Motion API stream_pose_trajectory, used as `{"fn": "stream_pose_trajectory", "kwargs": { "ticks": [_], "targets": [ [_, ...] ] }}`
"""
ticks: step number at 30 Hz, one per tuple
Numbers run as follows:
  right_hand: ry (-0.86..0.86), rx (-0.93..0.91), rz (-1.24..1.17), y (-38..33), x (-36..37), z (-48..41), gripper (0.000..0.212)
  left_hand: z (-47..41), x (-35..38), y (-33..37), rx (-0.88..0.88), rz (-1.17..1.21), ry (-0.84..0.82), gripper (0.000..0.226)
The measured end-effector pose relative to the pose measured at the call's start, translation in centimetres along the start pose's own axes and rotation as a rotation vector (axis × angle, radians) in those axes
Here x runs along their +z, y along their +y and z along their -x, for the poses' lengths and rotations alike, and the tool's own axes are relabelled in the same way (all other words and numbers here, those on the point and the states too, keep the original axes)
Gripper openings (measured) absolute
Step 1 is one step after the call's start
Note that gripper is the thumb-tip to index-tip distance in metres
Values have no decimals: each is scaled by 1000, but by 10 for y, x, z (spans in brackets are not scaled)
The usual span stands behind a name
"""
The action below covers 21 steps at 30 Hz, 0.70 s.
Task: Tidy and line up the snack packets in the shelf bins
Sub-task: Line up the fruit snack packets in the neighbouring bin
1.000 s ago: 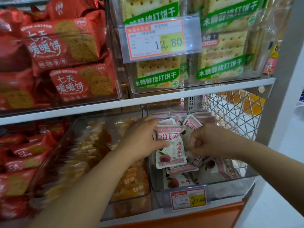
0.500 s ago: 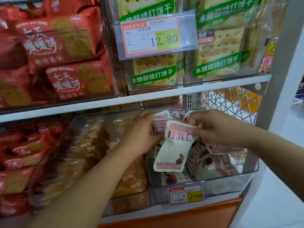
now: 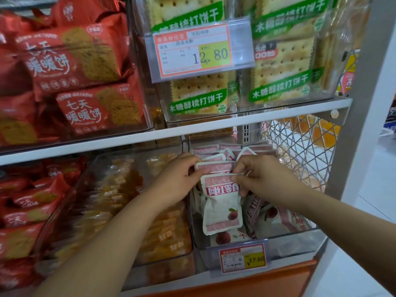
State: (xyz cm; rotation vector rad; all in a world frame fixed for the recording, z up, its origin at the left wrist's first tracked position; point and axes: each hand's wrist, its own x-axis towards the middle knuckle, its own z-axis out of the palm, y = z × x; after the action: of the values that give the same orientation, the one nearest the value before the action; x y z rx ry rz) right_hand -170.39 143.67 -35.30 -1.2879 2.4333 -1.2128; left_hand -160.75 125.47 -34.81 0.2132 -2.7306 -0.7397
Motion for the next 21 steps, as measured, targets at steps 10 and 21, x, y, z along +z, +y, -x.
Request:
{"fn": "stream_pose_trajectory", "kwargs": {
  "ticks": [10, 21],
  "targets": [
    [-52, 72, -549, -11, -46, -2, 27, -1, 8, -4, 55, -118, 121, 16],
    [-212, -164, 356, -17, -47, 6, 36, 3, 10, 1, 39, -116, 138, 20]
  ]
}}
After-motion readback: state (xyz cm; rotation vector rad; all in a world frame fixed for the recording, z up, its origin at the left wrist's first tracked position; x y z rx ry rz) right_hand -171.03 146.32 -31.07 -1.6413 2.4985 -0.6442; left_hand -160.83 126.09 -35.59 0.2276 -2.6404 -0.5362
